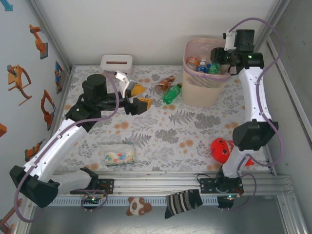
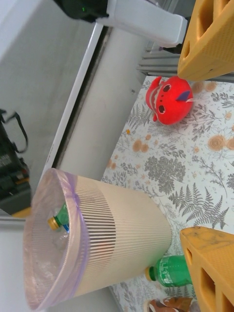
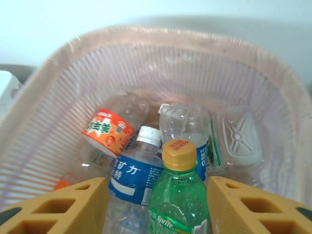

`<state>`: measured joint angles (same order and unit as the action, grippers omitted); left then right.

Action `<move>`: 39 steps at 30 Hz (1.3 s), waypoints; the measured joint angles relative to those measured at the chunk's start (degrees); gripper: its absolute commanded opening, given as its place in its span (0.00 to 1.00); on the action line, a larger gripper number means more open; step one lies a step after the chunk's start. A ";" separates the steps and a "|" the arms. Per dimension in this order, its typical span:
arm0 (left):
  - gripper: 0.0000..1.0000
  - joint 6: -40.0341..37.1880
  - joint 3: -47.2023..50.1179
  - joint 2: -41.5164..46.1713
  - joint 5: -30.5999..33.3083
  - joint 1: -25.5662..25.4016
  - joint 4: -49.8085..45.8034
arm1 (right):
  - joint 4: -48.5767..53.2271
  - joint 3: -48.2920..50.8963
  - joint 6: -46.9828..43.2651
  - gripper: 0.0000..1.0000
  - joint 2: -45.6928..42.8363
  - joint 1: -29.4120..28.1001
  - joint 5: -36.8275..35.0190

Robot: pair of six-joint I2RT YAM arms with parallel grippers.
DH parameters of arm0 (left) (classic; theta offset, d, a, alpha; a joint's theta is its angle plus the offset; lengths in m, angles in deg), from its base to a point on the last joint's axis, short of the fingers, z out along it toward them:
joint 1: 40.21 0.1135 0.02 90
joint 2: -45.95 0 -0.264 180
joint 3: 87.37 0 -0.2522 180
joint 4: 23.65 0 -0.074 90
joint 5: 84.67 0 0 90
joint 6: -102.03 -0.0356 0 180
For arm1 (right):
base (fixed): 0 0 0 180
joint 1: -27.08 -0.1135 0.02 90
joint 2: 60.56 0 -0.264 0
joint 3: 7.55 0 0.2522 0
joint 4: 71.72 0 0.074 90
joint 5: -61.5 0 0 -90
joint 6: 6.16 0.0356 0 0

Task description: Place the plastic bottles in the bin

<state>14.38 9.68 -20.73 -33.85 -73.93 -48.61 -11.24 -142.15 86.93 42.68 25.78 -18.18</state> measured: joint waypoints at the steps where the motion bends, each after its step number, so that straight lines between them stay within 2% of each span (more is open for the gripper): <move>1: 0.78 0.00 0.00 -0.22 0.28 0.00 0.00 | -0.22 0.04 0.22 0.46 -0.85 0.00 0.31; 4: 0.77 0.00 -0.09 -1.05 1.09 0.00 -0.09 | -1.11 0.70 1.31 0.41 -3.54 0.00 1.07; 10: 0.77 -0.09 -2.23 -4.04 5.55 0.02 -2.03 | -3.41 8.22 3.93 0.40 -10.32 0.00 3.37; 18: 0.76 -0.20 -11.47 -14.69 16.37 1.64 -8.59 | -5.46 19.74 6.80 0.39 -21.53 0.00 4.68; 26: 0.80 13.03 -16.31 -29.16 24.72 9.42 -10.67 | -5.44 23.37 7.67 0.39 -30.10 0.00 4.50; 31: 0.79 23.02 -18.73 -36.41 33.55 10.49 -10.99 | -5.09 24.94 7.67 0.39 -32.79 0.00 3.89; 39: 0.81 38.97 -42.03 -54.12 44.78 11.45 -20.83 | -3.23 26.62 7.67 0.39 -34.58 0.00 3.13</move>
<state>53.35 -32.35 -74.84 10.93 -62.47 -69.44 -14.48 -115.53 94.60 8.10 25.78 -15.05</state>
